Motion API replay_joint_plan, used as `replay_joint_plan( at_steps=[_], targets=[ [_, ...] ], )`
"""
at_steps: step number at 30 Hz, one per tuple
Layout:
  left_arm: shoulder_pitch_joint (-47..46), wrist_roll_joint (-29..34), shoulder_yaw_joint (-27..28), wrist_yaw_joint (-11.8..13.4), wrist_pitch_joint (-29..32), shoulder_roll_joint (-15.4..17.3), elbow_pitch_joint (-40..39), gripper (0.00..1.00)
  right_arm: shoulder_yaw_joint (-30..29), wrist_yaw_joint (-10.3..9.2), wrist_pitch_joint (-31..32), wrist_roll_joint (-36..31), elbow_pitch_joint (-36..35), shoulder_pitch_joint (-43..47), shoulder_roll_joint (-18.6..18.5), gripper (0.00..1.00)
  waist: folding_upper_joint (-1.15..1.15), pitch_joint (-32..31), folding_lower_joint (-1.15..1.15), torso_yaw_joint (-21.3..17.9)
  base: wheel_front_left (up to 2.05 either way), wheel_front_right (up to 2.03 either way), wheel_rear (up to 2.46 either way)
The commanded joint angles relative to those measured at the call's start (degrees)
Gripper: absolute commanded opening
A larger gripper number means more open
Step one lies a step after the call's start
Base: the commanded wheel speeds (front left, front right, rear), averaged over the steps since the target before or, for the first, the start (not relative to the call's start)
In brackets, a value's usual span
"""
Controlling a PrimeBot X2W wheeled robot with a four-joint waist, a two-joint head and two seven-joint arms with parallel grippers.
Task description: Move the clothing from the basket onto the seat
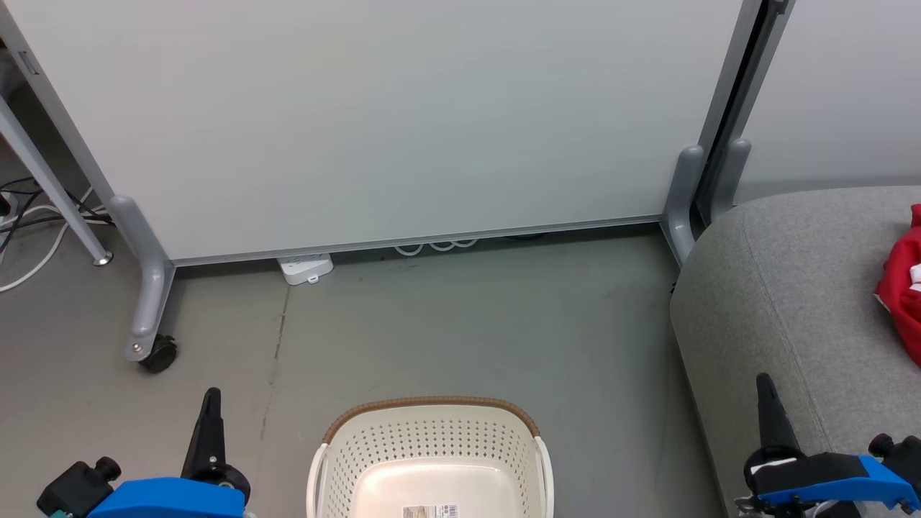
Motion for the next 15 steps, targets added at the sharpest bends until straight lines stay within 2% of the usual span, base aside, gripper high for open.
replay_joint_plan(
  at_steps=[1, 15],
  targets=[
    [-1.1, -1.9, 0.5, -0.4, 0.4, 0.3, -0.9, 0.00, -0.2, -0.02, 0.5, 2.2, -0.9, -1.6, -0.1, 0.00, 0.00, 0.0, 0.00, -0.1, 0.00, 0.00, 0.00],
    [-1.1, -10.6, 1.7, -0.5, 2.7, 0.4, -1.6, 0.00, -0.4, -0.03, 2.8, 11.4, -1.4, -2.0, -0.1, 0.00, 0.00, 0.1, 0.00, -0.5, 0.00, 0.00, 0.00]
  ],
)
